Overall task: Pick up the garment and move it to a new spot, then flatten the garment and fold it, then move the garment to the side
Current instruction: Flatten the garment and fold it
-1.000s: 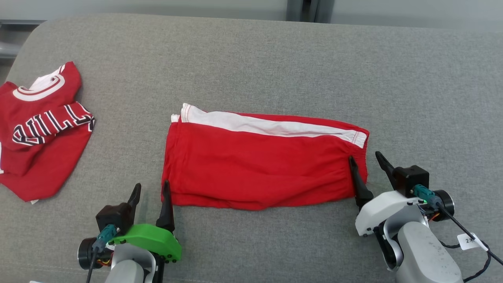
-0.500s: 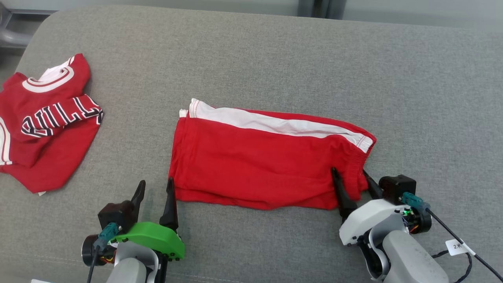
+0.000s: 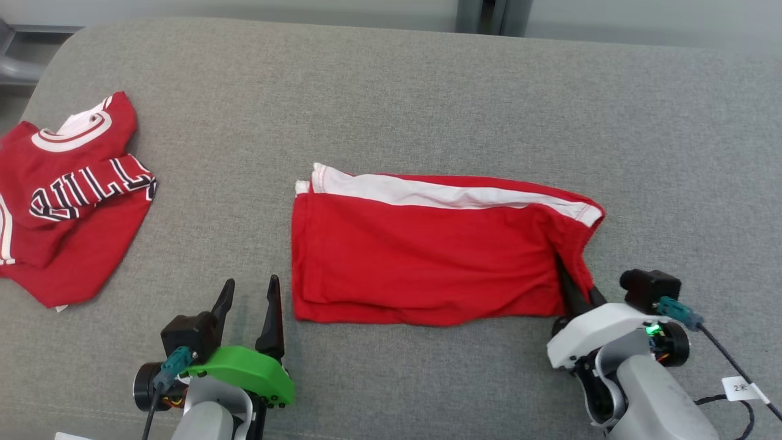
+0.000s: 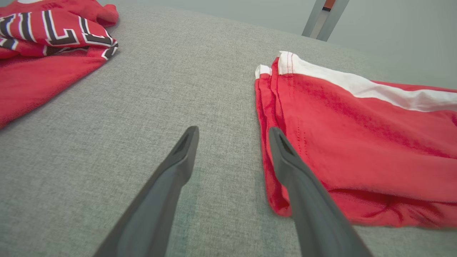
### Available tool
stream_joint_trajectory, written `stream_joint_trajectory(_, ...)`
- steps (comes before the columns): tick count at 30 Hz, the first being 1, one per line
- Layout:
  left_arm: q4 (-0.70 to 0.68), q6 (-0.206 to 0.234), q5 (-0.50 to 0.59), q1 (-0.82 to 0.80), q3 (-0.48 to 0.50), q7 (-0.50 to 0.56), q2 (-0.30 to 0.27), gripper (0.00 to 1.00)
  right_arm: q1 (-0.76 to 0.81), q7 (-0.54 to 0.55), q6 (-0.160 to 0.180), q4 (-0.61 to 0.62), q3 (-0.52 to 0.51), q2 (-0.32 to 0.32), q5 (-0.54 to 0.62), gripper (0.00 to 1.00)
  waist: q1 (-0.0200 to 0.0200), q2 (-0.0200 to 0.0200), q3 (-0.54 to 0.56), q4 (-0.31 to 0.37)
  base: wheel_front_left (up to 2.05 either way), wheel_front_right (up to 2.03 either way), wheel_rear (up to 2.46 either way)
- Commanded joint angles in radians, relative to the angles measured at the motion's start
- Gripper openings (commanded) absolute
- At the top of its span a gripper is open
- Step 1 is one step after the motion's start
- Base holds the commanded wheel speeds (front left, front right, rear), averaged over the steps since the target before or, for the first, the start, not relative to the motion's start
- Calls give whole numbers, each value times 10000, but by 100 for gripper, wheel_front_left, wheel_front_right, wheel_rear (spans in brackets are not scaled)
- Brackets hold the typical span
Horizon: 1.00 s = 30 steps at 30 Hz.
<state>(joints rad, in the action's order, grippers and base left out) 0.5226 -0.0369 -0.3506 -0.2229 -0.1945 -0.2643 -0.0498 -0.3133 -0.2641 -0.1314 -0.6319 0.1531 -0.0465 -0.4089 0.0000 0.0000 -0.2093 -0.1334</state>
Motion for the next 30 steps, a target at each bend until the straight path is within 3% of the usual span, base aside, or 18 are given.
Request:
stream_joint_trajectory(1,-15,-36,110,205,-7,2,-21,100,55,-3,15,159,-464,-83,124,0,0,0,131,126,0,0,0)
stream_joint_trajectory(6,25,-58,110,232,-184,2,-21,100,-174,-3,12,726,-921,-51,756,0,0,0,290,274,0,0,0)
stream_joint_trajectory(12,49,50,-35,346,-458,2,-28,100,-417,-3,10,1265,177,-50,159,0,0,0,540,43,0,0,0)
stream_joint_trajectory(18,19,18,-115,357,-1041,2,-37,100,-770,-3,8,1081,1397,-54,-212,0,0,0,690,-1041,0,0,0)
stream_joint_trajectory(28,-20,123,-396,160,-2153,2,-25,100,-1611,-3,8,-494,1977,-58,49,0,0,0,597,-3273,0,0,0)
stream_joint_trajectory(29,-14,144,-452,163,-2173,2,-26,100,-1646,-3,8,-572,2138,-57,-93,5,0,0,604,-3412,0,0,0)
stream_joint_trajectory(30,27,185,-535,179,-2244,2,-26,100,-1679,-3,8,-714,2224,-58,-257,58,0,0,622,-3573,0,0,0)
